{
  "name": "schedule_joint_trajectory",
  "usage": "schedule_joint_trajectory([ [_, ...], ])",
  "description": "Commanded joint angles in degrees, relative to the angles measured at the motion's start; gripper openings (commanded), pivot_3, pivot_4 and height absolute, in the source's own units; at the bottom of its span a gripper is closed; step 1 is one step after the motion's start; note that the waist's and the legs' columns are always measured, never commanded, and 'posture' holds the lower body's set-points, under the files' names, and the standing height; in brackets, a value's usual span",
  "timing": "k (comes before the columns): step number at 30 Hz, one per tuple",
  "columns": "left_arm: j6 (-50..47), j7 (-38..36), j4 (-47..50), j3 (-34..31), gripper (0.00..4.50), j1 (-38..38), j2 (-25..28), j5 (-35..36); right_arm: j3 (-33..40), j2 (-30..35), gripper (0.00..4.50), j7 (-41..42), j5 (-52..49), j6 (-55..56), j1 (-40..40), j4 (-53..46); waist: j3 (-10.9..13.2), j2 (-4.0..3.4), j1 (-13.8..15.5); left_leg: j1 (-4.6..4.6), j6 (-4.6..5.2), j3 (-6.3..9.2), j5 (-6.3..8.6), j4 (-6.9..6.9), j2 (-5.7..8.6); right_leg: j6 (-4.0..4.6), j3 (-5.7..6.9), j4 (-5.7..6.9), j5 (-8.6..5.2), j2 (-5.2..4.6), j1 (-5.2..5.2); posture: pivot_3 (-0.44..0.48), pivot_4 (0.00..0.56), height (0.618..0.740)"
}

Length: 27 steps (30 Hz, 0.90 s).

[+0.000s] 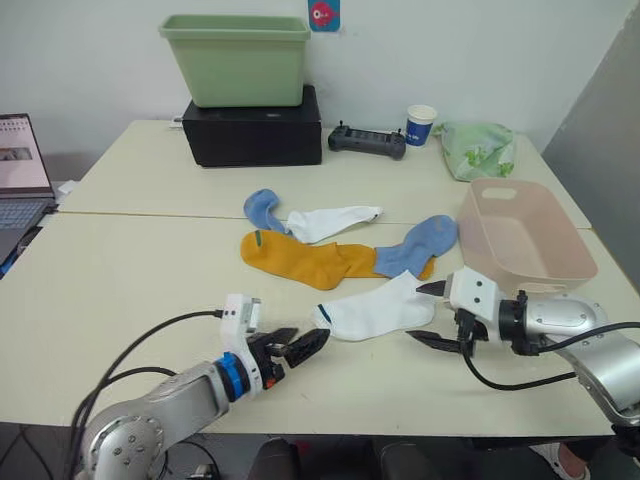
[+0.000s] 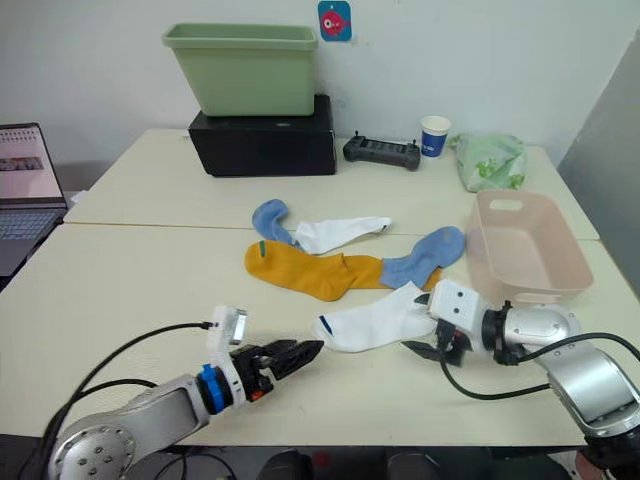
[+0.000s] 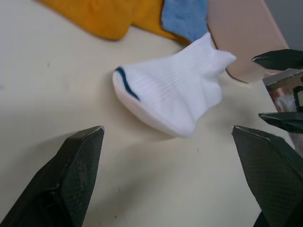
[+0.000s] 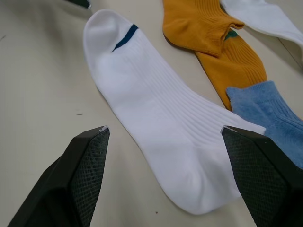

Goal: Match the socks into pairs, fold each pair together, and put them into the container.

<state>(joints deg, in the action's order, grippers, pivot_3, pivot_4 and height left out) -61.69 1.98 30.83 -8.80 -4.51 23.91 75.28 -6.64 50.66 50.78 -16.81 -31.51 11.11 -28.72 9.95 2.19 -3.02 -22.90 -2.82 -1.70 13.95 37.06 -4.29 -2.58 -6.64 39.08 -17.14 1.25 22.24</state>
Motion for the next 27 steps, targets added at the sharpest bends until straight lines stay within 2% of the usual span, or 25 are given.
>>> schedule_joint_trajectory([
  [1, -0.85, 4.38, -3.44, 1.36, 4.50, 2.98, -1.60, 4.34, 2.41, 1.46, 4.05, 0.98, 1.07, 2.65, -0.66, 0.40, -0.02, -0.02, 0.17, 0.01, 0.00, 0.01, 0.00, 0.00, 0.01, 0.01, 0.01, -0.01, -0.01, 0.00, -0.02, 0.000, 0.150, 0.719],
  [8, -0.39, 7.78, -10.24, 4.73, 4.50, 9.47, -4.95, 2.10, 4.29, 1.66, 4.05, 0.30, 2.38, 4.09, -2.04, 2.89, -0.04, -0.06, 1.14, 0.02, 0.03, 0.10, -0.04, 0.02, 0.53, -0.12, -0.09, 0.00, 0.07, -0.34, -0.05, 0.000, 0.150, 0.719],
  [11, 0.03, 7.68, -13.20, 6.28, 3.91, 10.88, -6.57, -0.98, 4.88, 0.33, 4.10, -1.64, 2.82, 3.32, -2.01, 3.67, -0.06, -0.06, 1.30, 0.02, 0.04, 0.06, -0.04, 0.13, 0.63, -0.19, -0.18, -0.06, 0.09, -0.42, -0.13, 0.000, 0.150, 0.719],
  [17, -0.36, 6.03, -13.92, 8.13, 1.96, 12.43, -8.57, -4.29, 4.88, -3.56, 4.10, -6.19, 3.15, 0.28, 0.14, 5.93, -0.07, -0.06, 1.32, 0.00, 0.04, 0.07, -0.04, 0.41, 0.64, -0.17, -0.21, -0.05, 0.09, -0.43, -0.21, 0.000, 0.150, 0.719],
  [23, -0.80, 3.90, -12.73, 7.66, 0.05, 11.38, -7.18, -7.47, 2.08, -12.06, 4.10, -15.31, 6.09, -6.64, 3.27, 11.27, -0.08, -0.04, 1.18, -0.06, 0.04, 0.05, -0.03, 0.55, 0.64, -0.21, -0.28, -0.06, 0.11, -0.42, -0.20, 0.000, 0.150, 0.719],
  [26, -1.07, 3.03, -12.10, 7.28, 0.02, 11.17, -6.89, -8.33, 1.07, -13.38, 4.10, -16.06, 6.86, -8.53, 3.59, 11.49, -0.08, -0.04, 1.24, -0.11, 0.04, 0.06, -0.02, 0.53, 0.64, -0.43, -0.26, -0.05, 0.23, -0.42, -0.15, 0.000, 0.150, 0.719],
  [27, -1.22, 2.34, -11.62, 7.36, 0.00, 11.13, -6.22, -8.95, 0.95, -13.54, 3.91, -15.92, 6.77, -9.04, 3.53, 11.16, -0.08, -0.04, 1.23, -0.13, 0.04, 0.04, -0.02, 0.51, 0.64, -0.44, -0.28, -0.05, 0.22, -0.42, -0.11, 0.000, 0.150, 0.719],
])
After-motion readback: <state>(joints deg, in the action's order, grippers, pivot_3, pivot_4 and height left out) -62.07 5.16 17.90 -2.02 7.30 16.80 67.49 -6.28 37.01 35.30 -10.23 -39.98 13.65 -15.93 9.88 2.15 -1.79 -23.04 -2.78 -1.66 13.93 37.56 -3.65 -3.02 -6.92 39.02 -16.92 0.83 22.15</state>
